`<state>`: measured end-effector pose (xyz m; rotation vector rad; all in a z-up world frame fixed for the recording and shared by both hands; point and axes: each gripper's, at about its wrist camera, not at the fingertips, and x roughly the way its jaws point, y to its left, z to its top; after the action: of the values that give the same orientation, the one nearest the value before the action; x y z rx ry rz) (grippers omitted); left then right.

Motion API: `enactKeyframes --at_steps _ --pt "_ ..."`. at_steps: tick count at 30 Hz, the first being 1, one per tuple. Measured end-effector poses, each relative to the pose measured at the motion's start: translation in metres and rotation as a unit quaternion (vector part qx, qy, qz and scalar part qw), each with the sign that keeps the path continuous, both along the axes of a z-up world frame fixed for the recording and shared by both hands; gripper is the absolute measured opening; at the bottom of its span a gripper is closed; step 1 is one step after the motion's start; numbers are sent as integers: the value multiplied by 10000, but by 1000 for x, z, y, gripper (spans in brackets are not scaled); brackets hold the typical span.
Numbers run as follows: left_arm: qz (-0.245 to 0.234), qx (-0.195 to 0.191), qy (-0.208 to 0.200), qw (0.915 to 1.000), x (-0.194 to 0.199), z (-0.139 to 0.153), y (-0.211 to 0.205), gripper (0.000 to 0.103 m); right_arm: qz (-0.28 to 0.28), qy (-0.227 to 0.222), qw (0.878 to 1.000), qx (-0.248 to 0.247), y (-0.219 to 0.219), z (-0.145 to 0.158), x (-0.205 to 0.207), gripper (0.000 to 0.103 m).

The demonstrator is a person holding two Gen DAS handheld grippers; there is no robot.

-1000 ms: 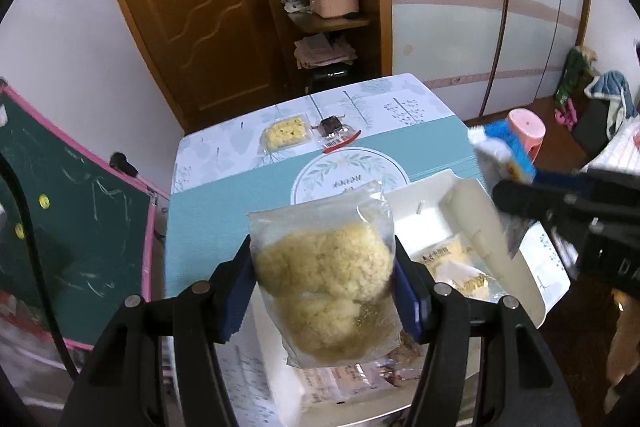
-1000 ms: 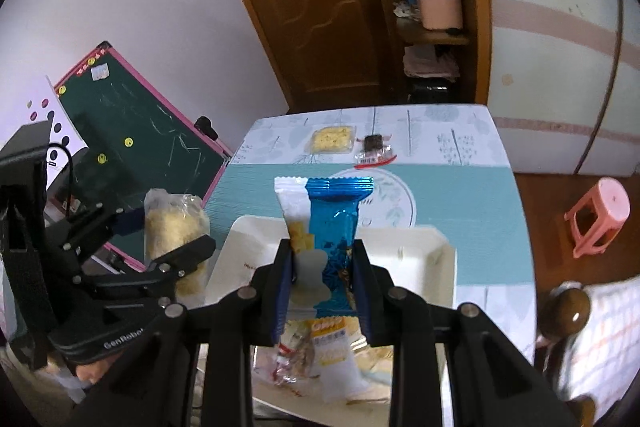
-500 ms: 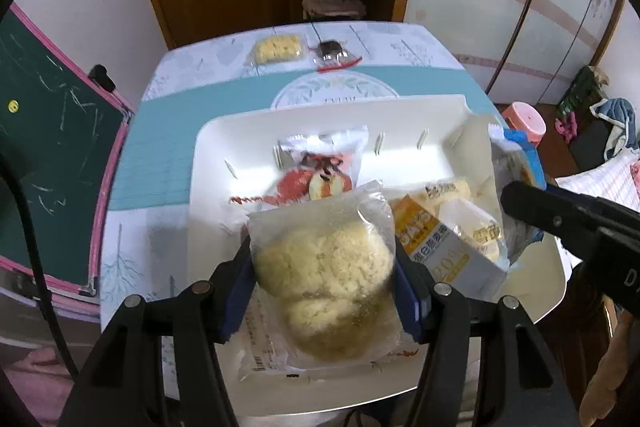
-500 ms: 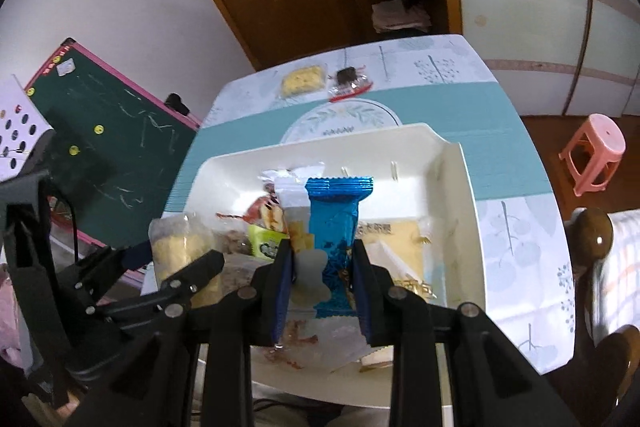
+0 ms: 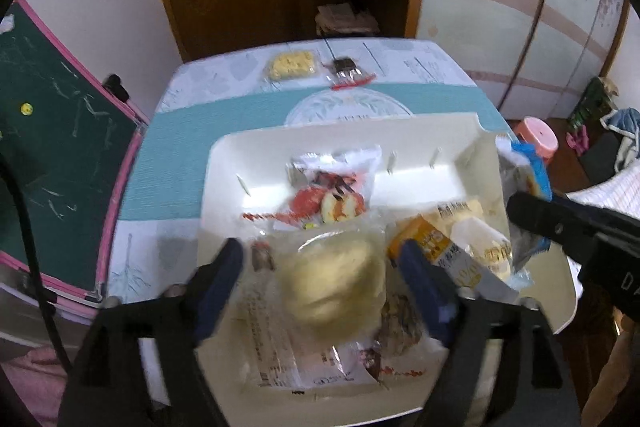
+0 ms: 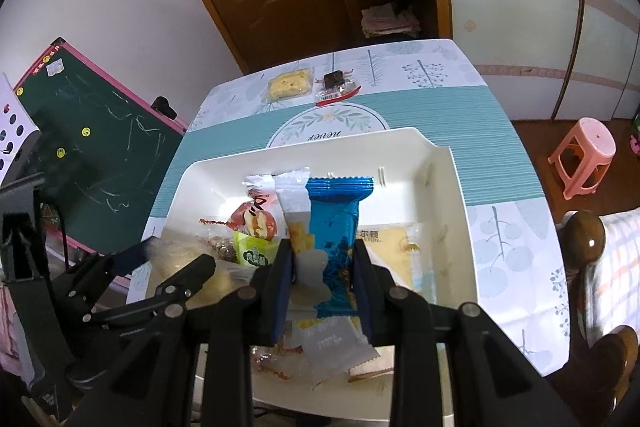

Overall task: Organize snacks
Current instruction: 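Carry both held snacks into the white tray and open both tools, then move both tools back over the remaining snacks on the table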

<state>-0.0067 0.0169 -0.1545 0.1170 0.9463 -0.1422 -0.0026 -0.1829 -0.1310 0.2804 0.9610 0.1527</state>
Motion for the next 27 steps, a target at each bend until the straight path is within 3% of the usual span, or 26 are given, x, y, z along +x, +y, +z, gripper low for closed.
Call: enactKeyframes --at_steps 2,5,18,27 --pt "90 192 -242 9995 -2 5 -1 96 -37 63 9999 150 -3 -3 2 35" --pt "85 385 -417 9984 -3 8 -4 98 -132 77 9995 275 -7 -5 4 42" --pt "144 321 -85 9993 4 -4 -2 98 -157 266 9992 249 -7 -15 8 42" --pt "72 369 -65 9993 2 -7 -6 98 -127 370 9989 247 -5 -22 10 42"
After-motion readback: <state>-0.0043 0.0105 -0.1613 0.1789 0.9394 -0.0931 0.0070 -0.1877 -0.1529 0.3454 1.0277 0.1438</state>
